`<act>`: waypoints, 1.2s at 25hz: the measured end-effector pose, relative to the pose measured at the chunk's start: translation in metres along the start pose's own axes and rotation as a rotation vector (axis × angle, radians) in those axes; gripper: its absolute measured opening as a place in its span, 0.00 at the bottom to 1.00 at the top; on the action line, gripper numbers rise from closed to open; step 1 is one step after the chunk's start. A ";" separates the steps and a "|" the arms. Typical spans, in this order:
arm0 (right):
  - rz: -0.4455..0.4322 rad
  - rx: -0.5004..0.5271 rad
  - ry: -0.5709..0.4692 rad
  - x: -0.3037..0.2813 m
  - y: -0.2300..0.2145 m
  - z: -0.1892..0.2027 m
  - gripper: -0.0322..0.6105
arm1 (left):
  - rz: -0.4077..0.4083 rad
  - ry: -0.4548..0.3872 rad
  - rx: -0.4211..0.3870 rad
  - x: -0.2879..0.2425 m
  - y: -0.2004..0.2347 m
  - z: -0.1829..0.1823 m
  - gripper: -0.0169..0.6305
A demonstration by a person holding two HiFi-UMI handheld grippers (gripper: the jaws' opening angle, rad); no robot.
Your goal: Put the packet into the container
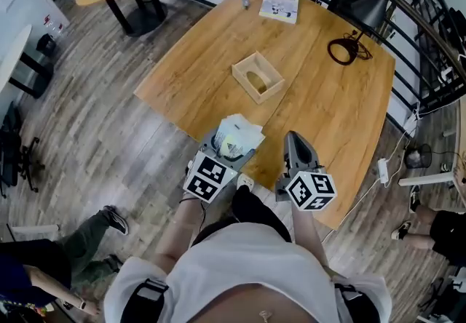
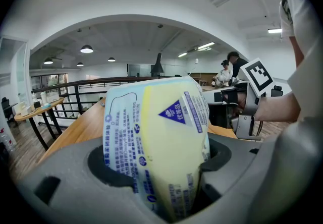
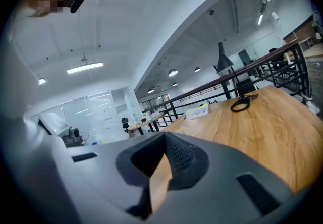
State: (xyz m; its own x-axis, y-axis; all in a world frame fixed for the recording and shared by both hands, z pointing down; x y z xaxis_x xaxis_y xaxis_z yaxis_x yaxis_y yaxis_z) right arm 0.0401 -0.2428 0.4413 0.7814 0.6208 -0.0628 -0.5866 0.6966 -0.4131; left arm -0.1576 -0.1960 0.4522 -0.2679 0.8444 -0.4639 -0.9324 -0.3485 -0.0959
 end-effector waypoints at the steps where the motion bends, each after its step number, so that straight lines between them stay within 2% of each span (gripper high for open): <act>1: -0.001 0.000 0.001 -0.006 -0.005 -0.003 0.07 | 0.001 0.001 0.001 -0.007 0.004 -0.003 0.57; 9: -0.011 0.002 -0.012 -0.051 -0.040 -0.021 0.07 | 0.021 0.011 0.001 -0.060 0.031 -0.020 0.57; 16: -0.049 0.061 0.005 -0.093 -0.064 -0.047 0.07 | 0.071 0.021 -0.065 -0.103 0.055 -0.043 0.57; 21: -0.049 0.072 0.009 -0.111 -0.076 -0.060 0.07 | 0.111 0.023 -0.157 -0.129 0.081 -0.063 0.57; 24: -0.051 0.062 0.031 -0.121 -0.079 -0.063 0.07 | 0.170 0.027 -0.269 -0.144 0.096 -0.075 0.57; 30: -0.040 0.073 0.016 -0.141 -0.079 -0.073 0.07 | 0.385 0.074 -0.612 -0.176 0.118 -0.099 0.57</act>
State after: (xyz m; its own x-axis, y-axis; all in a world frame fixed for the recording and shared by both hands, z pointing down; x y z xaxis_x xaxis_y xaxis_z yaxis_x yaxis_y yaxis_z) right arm -0.0081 -0.4112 0.4162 0.8078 0.5862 -0.0623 -0.5681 0.7458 -0.3480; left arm -0.1962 -0.4262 0.4358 -0.5124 0.5940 -0.6201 -0.4668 -0.7988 -0.3795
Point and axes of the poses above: the fingertips, and each gripper's own axes: x backward along the fingers, y to its left, z out of its underside, the point moved 8 cm from there along x, backward along the fingers, and after that the axes turned 12 degrees about -z, right-handed, at the moved point
